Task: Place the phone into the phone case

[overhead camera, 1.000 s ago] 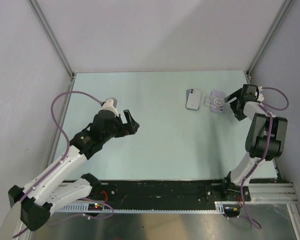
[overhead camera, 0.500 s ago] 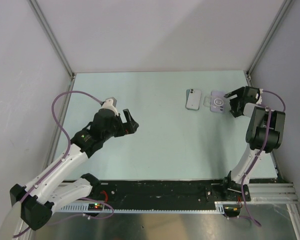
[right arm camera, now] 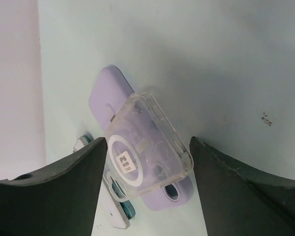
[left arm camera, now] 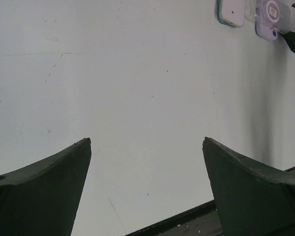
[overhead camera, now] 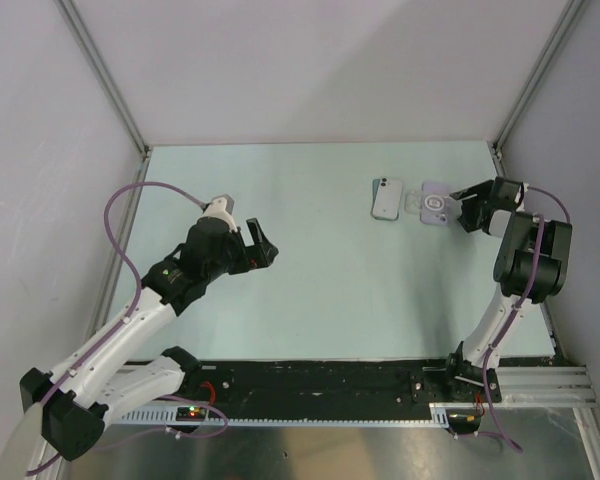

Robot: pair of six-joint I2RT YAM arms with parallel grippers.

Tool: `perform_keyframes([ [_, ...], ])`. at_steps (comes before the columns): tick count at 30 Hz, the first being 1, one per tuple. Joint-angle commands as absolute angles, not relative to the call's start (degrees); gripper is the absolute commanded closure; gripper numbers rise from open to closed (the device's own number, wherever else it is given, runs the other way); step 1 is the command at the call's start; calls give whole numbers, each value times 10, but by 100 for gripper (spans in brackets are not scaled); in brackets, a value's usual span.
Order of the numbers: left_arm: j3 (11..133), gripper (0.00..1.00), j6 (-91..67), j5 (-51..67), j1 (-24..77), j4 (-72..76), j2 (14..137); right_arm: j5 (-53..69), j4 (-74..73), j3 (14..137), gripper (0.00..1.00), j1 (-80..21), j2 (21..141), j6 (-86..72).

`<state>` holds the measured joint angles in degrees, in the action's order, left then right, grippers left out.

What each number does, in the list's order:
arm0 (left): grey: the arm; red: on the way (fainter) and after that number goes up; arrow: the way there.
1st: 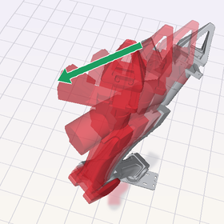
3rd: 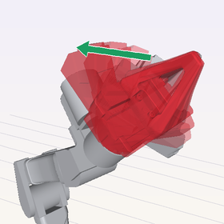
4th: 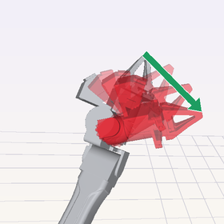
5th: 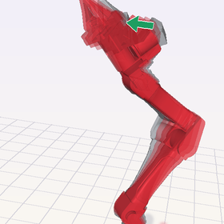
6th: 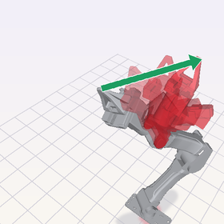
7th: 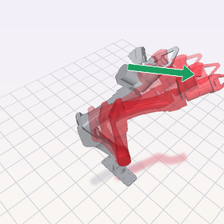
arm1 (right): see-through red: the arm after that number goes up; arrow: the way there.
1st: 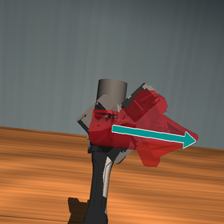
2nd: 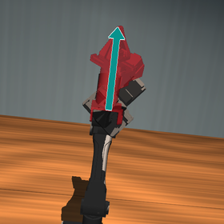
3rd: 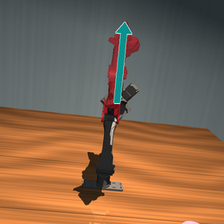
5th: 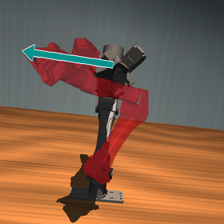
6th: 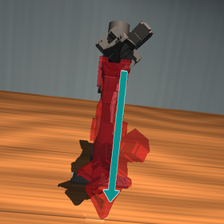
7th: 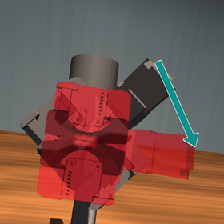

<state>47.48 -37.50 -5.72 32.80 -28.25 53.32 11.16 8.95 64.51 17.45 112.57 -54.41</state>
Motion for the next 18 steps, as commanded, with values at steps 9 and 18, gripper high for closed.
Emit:
perform_keyframes([
  [9, 496, 2, -377, -46, 322, -280, 530, 150, 122, 613, 66, 180, 1124, -547],
  [18, 501, 2, -380, -43, 322, -280, 528, 151, 126, 606, 93, 183, 1081, -536],
])
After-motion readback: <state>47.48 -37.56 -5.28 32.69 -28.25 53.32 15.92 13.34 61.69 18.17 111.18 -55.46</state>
